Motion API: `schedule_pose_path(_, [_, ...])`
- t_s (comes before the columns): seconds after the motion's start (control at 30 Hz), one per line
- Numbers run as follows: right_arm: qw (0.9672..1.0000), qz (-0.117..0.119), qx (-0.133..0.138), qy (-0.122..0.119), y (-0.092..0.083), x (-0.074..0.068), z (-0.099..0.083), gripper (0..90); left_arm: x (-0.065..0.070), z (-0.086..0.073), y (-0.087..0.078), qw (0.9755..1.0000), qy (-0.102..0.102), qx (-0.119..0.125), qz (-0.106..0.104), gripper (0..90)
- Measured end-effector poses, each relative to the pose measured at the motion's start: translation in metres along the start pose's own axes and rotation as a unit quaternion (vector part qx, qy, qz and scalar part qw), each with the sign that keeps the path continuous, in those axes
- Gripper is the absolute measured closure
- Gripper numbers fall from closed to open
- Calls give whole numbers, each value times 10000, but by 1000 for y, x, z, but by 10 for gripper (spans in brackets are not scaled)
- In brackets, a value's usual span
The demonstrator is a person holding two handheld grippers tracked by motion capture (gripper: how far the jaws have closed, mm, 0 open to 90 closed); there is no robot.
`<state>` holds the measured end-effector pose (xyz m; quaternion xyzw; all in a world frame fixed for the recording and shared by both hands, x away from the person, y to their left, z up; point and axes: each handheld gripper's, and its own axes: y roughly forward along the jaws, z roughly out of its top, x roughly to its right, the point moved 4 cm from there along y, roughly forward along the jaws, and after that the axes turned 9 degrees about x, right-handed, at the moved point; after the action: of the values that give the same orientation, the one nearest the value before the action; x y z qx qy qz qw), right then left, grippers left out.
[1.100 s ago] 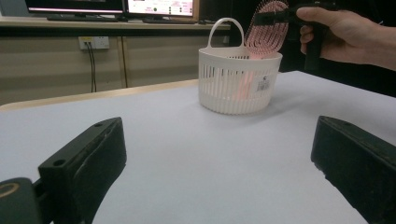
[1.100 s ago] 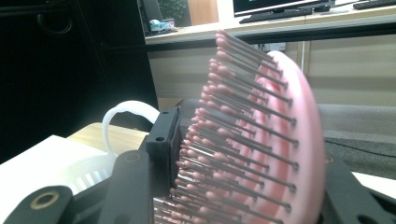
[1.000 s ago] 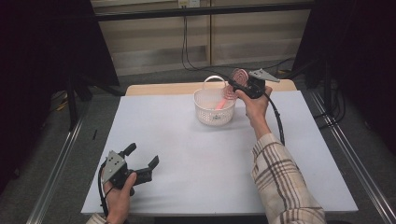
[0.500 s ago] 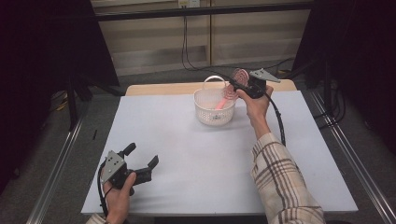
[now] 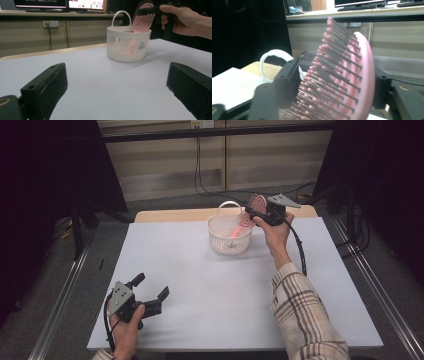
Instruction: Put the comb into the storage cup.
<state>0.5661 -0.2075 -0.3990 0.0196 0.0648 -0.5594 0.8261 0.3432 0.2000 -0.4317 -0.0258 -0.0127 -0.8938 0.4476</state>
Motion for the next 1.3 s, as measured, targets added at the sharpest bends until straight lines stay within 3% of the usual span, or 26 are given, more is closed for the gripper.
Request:
schedule_pose_path(0.23, [10000,-31,24,57,-2,-1,3,174,1,1,1,10000,3,7,-37,33])
schedule_pose_path(0.5, [9999,-157,0,-11,-5,1,6,60,0,1,0,10000,22,4,-18,33])
schedule_pose_path(0.57, [9998,-143,-71,-87,-6,0,6,58,1,1,1,10000,3,8,-26,33])
schedule_pose_path(0.73, [9999,-142,-11,-16,-10,2,10,25,0,2,0,10000,19,19,-50,33])
schedule_pose_path(1.3, [9993,-261,232,-167,-25,3,28,0,0,2,-1,10000,41,19,-41,33])
